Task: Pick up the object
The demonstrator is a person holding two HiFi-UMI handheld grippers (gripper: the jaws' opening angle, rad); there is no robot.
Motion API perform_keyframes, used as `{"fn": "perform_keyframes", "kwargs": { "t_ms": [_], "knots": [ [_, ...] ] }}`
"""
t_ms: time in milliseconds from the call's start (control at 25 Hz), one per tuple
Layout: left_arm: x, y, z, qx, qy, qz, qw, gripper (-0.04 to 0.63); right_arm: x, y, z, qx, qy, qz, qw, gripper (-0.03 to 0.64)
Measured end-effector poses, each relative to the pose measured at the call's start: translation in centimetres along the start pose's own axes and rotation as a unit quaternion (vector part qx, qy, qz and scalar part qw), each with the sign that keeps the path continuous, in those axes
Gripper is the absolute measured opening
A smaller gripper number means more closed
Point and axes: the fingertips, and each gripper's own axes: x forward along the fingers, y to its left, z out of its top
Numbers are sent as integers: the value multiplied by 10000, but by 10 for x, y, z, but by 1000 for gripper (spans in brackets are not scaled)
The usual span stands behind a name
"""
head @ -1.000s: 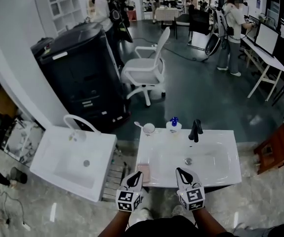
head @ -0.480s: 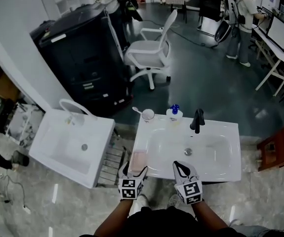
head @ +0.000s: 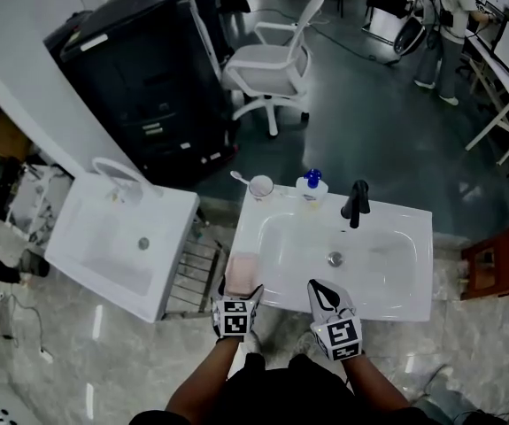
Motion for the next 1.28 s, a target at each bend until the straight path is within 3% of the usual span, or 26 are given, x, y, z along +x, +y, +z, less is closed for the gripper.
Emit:
{"fn": "perform_keyframes", "kwargs": {
  "t_ms": [440,960,1280],
  "knots": [
    [27,9,-14,10,440,162,9989,492,-1,-2,20,540,-225,144,9982,3],
    [22,15,-8,204,26,147,9997,463,0,-9,7,510,-87,3,9987,3],
    [2,8,17,428,-236,-3,9988,465,3,-11,12,470,-153,-88,9987,3]
  ]
}}
